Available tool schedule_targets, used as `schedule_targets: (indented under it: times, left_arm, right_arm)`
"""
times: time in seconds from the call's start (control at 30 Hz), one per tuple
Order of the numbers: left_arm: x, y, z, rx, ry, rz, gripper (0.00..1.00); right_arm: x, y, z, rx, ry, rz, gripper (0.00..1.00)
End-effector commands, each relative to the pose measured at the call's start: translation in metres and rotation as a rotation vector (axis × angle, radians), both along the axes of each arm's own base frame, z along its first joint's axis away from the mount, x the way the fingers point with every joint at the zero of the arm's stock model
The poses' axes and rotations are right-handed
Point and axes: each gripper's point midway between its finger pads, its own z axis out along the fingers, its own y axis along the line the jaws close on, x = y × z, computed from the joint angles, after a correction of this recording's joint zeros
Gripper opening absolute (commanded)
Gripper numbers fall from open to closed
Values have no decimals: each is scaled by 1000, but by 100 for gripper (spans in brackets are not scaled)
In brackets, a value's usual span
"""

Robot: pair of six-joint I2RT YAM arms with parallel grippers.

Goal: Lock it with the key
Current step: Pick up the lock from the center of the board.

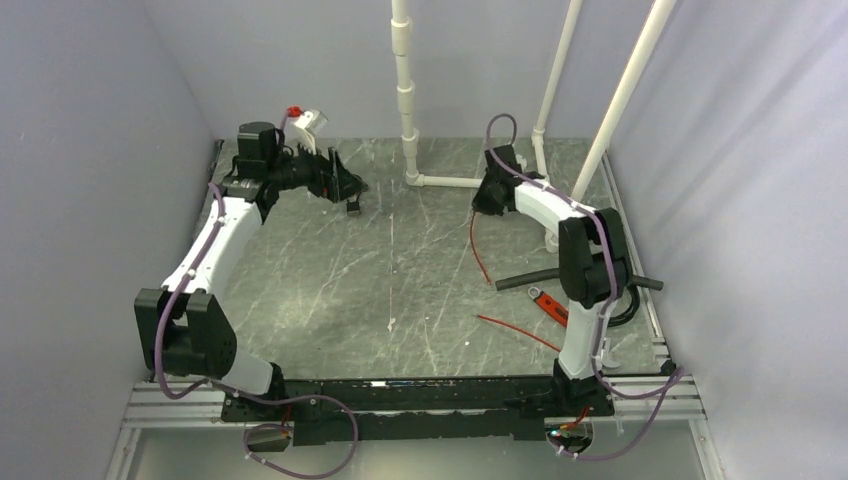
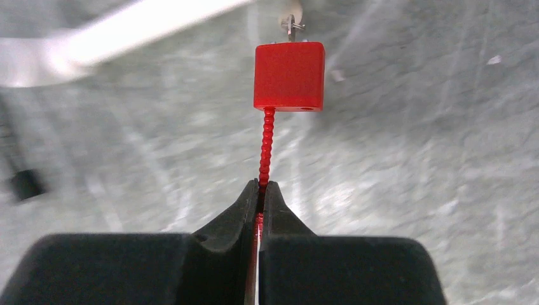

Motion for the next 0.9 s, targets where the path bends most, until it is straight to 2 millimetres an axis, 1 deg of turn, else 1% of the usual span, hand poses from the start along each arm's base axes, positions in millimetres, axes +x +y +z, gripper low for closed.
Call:
schedule_targets:
  times: [0.0, 0.03, 0.13, 0.23, 0.3, 0.4, 0.53, 0.67, 0.77, 0.87]
  left_arm:
    - [-61, -40, -5, -39, 10, -263, 93]
    - [-68, -49, -8, -45, 26, -293, 91]
    - [-86, -75, -14, -98, 97, -348, 89]
    - [-97, -95, -19, -136, 129, -367, 89]
    - [-102, -105, -24, -137, 127, -374, 89]
    - [-104, -115, -30, -131, 131, -372, 85]
    - [-104, -126, -29, -147, 121, -361, 77]
    - [-94, -131, -40, -111, 107, -285, 67]
    - [-83, -130, -46, -77, 108, -214, 58]
    - [-75, -126, -51, -38, 103, -158, 54]
  right_arm:
    - [12, 49, 135, 300, -265, -19, 0]
    - [9, 55, 153, 332, -301, -17, 0]
    - [0, 71, 197, 436, -384, -10, 0]
    - [-10, 83, 224, 521, -435, -4, 0]
    - [-18, 90, 234, 562, -446, 5, 0]
    - [-30, 101, 251, 603, -470, 32, 0]
    - [-44, 111, 266, 639, -491, 60, 0]
    - [-54, 121, 273, 676, -493, 85, 0]
    - [-59, 124, 277, 689, -490, 93, 0]
    - [-61, 124, 279, 696, -492, 94, 0]
